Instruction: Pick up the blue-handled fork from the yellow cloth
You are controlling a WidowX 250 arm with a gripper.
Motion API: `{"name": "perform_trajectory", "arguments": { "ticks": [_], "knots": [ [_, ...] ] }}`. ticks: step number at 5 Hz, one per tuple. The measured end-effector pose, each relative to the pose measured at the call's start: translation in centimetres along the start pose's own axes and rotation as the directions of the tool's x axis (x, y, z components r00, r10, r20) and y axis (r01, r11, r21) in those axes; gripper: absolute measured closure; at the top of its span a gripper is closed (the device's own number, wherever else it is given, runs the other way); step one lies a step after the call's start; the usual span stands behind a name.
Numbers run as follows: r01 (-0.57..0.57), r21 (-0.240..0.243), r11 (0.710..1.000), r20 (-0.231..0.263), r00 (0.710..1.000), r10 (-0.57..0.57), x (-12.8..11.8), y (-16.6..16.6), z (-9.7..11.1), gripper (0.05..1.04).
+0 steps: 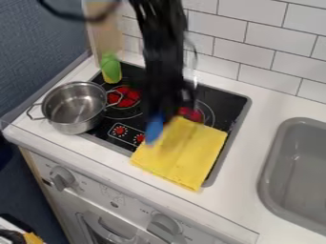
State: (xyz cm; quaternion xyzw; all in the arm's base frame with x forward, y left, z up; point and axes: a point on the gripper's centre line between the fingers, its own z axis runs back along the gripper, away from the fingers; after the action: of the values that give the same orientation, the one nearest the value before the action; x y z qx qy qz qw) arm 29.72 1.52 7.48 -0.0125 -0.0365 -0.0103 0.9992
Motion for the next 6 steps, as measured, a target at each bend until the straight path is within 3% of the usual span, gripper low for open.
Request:
{"name": "perform_trajectory", "arguments": {
  "ticks": [1, 2, 4, 5, 6],
  "knots": [
    [-0.092, -0.015, 0.996, 0.041, 0.995, 0.092, 3.0, 3.1, 1.9, 0.721],
    [-0.120, 0.013, 0.993, -0.043, 0.992, 0.120, 4.3, 5.2, -1.6, 0.721],
    [-0.115, 0.061, 0.991, -0.111, 0.986, 0.121, 5.9, 6.3, -5.1, 0.721],
    [-0.087, 0.085, 0.993, -0.122, 0.988, 0.097, 5.8, 6.4, -5.3, 0.721],
    [-0.031, 0.103, 0.994, -0.116, 0.992, 0.042, 6.0, 6.4, -5.3, 0.659]
  ]
}}
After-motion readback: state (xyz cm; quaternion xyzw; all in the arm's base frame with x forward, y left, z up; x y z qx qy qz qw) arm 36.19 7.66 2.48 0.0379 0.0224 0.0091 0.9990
